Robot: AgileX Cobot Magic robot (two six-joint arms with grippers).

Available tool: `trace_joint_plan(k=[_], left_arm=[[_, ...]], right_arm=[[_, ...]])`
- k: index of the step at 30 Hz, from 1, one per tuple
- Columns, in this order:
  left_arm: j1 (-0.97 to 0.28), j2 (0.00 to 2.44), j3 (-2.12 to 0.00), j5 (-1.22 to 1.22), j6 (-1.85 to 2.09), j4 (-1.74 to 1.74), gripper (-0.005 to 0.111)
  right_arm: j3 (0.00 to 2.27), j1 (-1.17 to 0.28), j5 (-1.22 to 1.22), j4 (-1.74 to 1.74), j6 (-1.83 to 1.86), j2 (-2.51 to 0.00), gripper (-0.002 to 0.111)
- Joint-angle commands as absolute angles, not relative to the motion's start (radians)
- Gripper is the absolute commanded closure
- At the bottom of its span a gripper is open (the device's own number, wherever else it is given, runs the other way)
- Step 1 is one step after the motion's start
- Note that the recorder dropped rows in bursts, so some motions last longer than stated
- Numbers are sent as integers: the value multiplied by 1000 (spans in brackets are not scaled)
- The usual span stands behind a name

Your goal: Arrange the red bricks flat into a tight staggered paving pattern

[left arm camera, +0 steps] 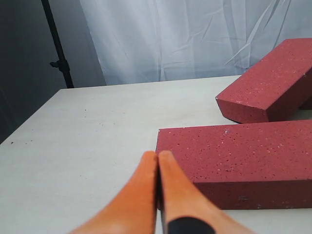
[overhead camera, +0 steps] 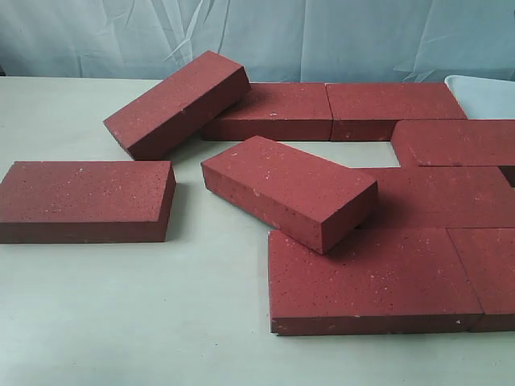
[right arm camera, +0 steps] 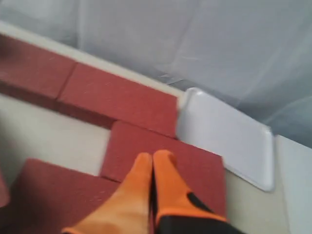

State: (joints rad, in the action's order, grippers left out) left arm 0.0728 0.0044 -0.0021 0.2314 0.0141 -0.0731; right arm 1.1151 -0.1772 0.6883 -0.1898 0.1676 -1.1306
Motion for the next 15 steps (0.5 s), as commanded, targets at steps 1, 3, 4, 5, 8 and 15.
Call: trace_joint_plan(k=[1,3,4,5,8,15], left_arm=[[77,0,0,225,10,-64,106],[77,0,0,225,10,-64,106],[77,0,0,225,10,-64,106],[77,0,0,225,10,-64,106],[77,0,0,225,10,-64,106],[77,0,0,225,10,-64,106]], right_arm=[[1160,-263,751,124,510,-1214,109],[1163,-310,753,211,583,-1257,109],[1163,-335,753,230,620,-1278,109],[1163,-360,749,237,648,-1297,109],[1163,-431,735,237,656,-1355,109],[1170,-580,719,237,680,-1475,55]])
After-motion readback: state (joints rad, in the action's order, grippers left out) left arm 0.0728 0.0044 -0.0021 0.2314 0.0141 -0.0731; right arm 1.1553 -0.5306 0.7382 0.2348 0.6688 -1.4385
